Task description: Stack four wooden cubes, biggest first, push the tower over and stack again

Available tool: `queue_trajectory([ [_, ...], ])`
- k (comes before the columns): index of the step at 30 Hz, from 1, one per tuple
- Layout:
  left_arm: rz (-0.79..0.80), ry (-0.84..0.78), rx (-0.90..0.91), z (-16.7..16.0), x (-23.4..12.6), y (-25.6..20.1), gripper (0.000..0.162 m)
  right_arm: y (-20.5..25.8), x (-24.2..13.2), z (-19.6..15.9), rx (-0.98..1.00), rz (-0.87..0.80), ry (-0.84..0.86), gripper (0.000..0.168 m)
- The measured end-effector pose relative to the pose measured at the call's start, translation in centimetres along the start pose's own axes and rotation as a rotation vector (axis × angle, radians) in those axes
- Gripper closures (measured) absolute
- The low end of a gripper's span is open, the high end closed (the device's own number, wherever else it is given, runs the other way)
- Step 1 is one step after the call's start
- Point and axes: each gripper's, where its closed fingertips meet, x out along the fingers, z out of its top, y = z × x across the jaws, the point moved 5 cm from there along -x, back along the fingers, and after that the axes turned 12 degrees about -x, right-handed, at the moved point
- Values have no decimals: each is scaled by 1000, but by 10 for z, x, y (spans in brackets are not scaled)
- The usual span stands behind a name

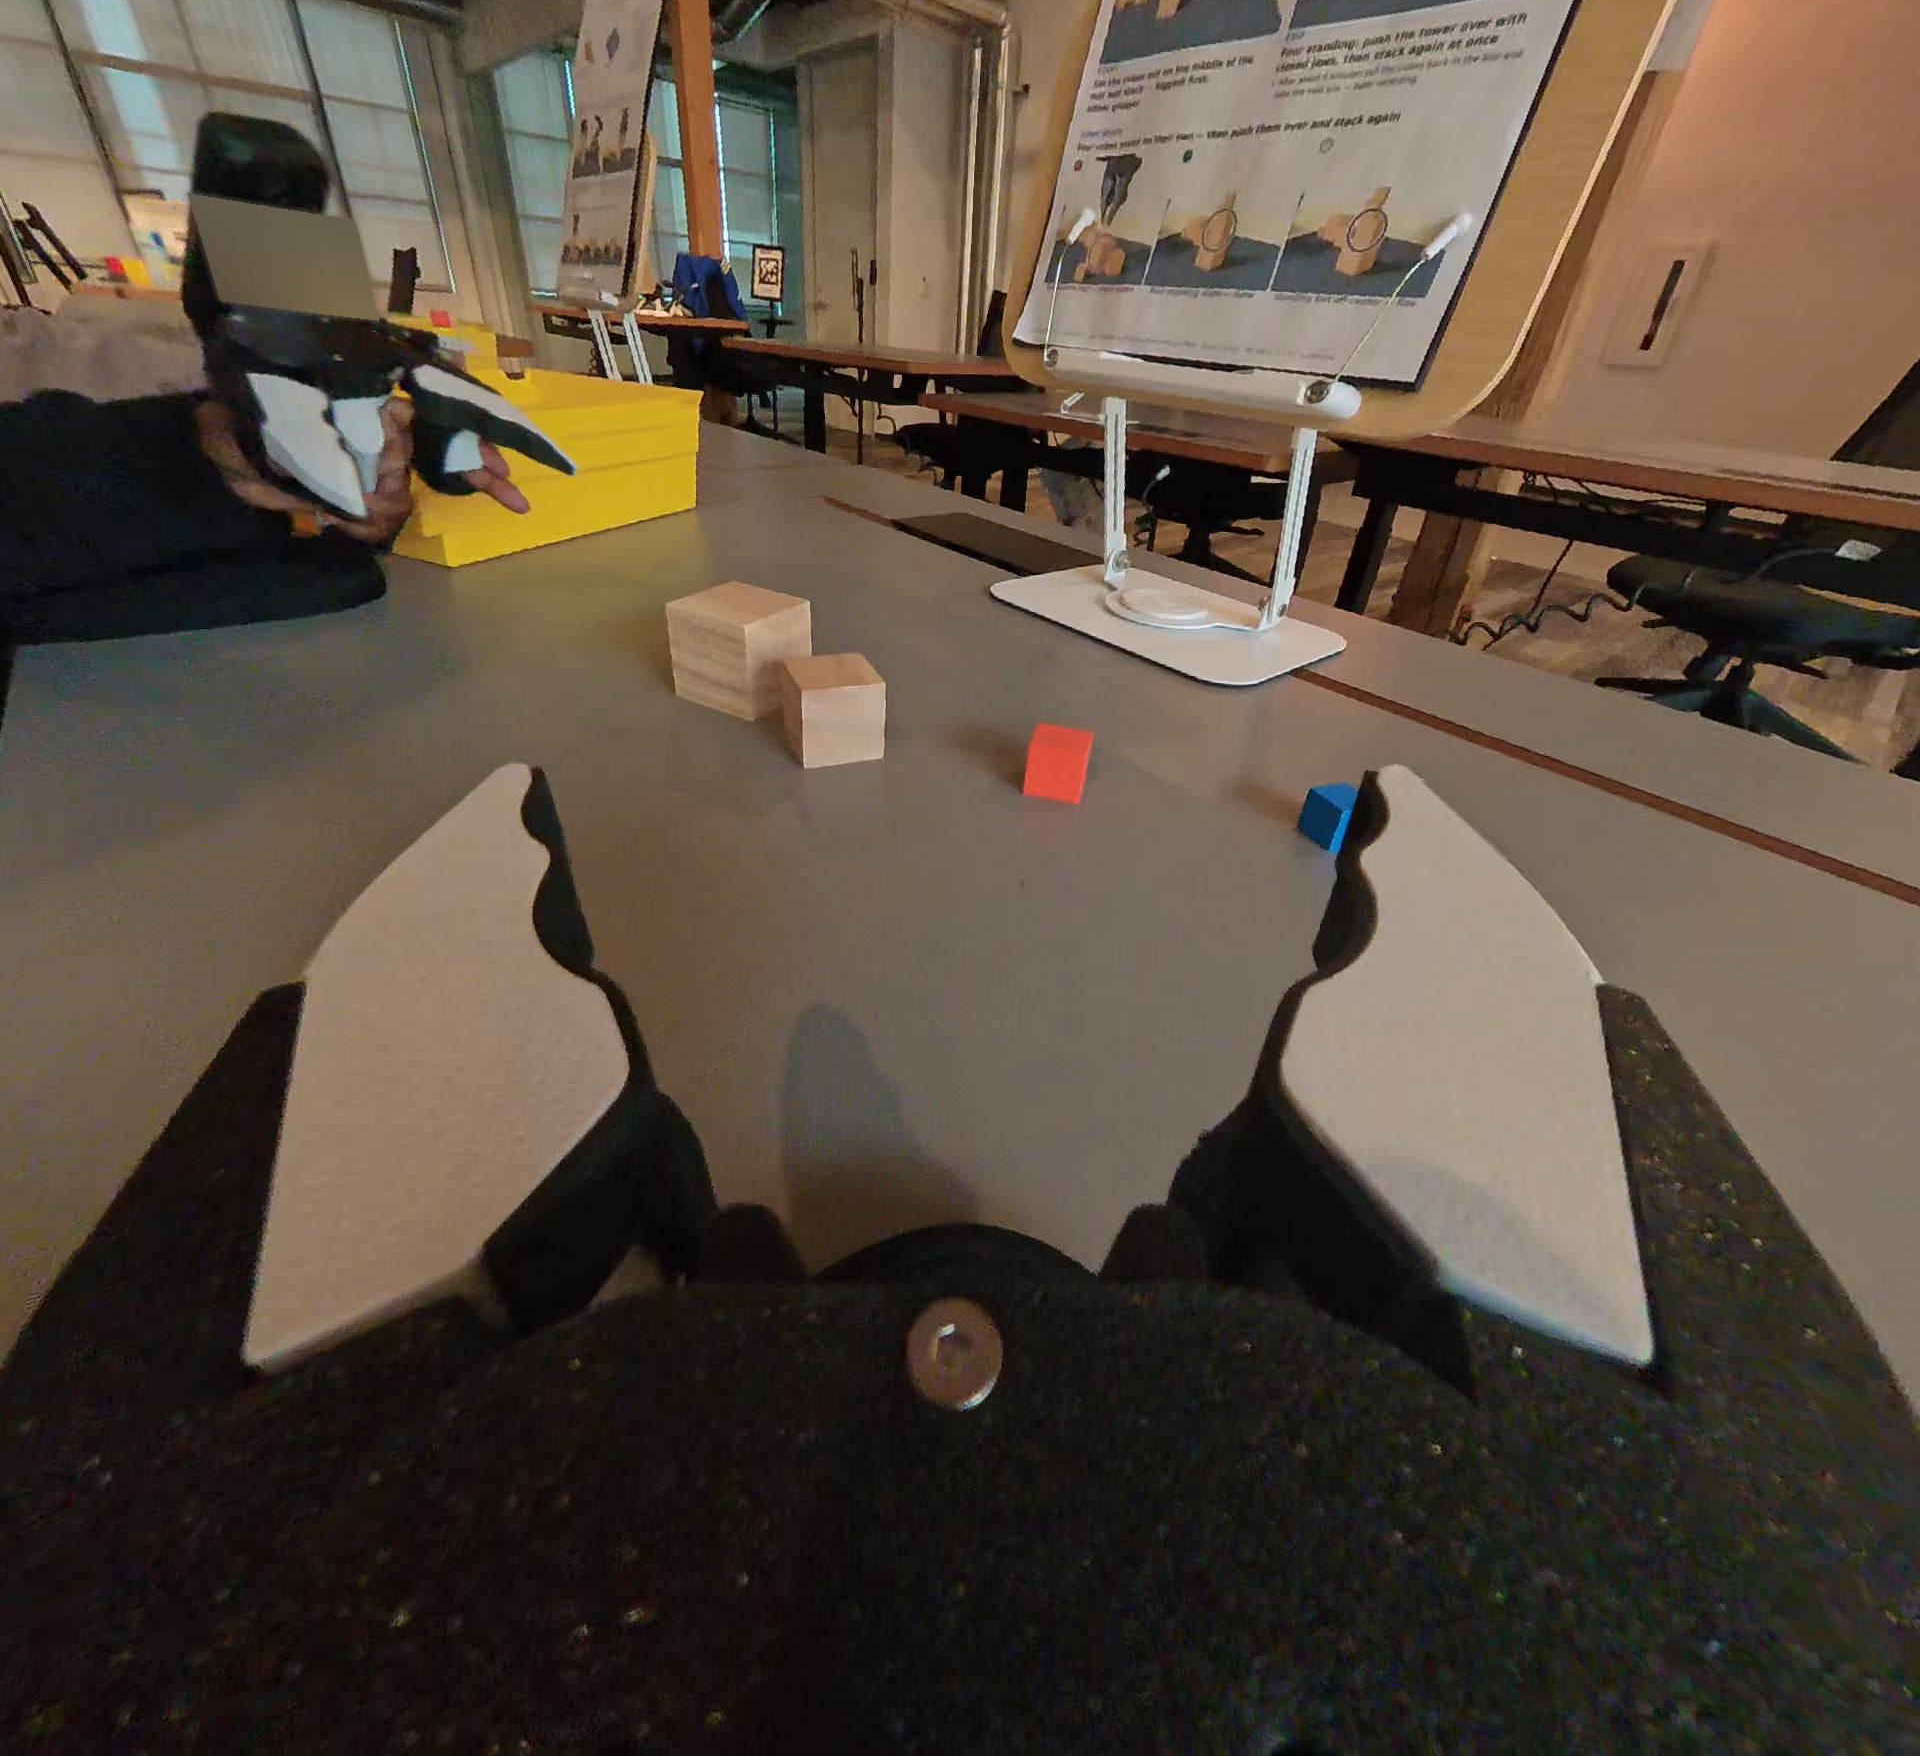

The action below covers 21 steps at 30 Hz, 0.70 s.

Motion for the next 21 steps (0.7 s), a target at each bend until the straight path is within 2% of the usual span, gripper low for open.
queue_trajectory([
  [5,40,411,68,6,48,7,67,2,2,-1,1,24,18,35],
  [11,82,683,184,22,107,16,70,3,1,-1,-14,22,11,38],
  [16,106,815,159,27,132,30,68,5,2,-1,-24,31,15,39],
  [21,125,861,205,25,147,29,68,6,2,-1,-35,39,19,42],
])
